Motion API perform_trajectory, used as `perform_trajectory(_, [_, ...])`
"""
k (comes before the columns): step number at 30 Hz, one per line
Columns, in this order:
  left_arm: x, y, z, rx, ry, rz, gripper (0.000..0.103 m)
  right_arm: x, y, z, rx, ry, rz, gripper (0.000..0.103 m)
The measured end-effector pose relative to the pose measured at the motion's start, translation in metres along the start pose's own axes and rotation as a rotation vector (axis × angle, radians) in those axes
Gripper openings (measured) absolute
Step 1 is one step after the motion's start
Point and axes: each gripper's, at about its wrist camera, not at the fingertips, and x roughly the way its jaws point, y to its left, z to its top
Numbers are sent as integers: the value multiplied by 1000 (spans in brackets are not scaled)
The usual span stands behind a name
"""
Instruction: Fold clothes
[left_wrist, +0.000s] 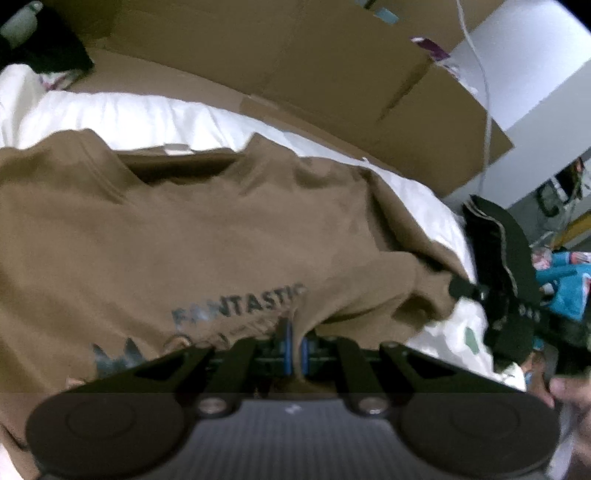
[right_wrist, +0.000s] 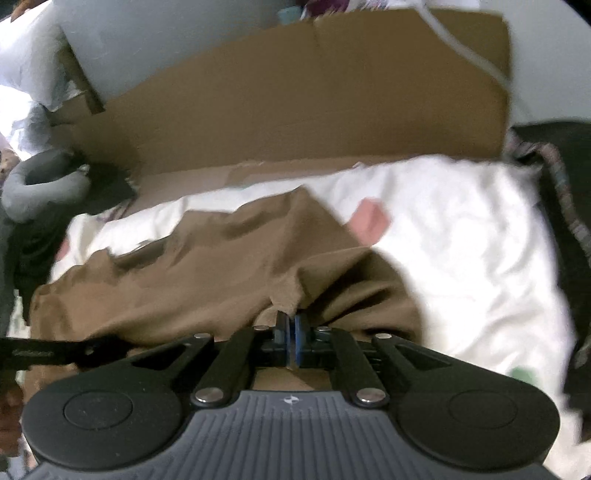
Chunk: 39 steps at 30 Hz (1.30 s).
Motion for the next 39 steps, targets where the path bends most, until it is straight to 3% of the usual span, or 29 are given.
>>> perform_trajectory(4, [-4, -21, -10, 36, 24, -52, 6, -13, -24, 23, -6, -22, -70, 0])
perform_trajectory(17, [33, -116, -78, 211, 237, -236, 6, 3, -56, 99, -254, 99, -239, 0])
perform_trajectory(29, [40, -144, -82, 142, 299, -378, 6, 33, -63, 141, -458, 148, -401, 0])
perform_trajectory(32, [37, -140, -82, 137, 301, -382, 6, 35, -71, 148, -404, 156, -399, 0])
perform_trajectory(36, [40, -124, -81, 89, 299, -362, 6, 33, -87, 144, -161, 239, -304, 6])
perform_trajectory(38, [40, -118, -79, 71, 295, -352, 6, 26, -91, 133, -56, 263, -249, 20])
perform_trajectory(39, [40, -115, -78, 64, 293, -348, 6, 22, -93, 125, -9, 270, -204, 37])
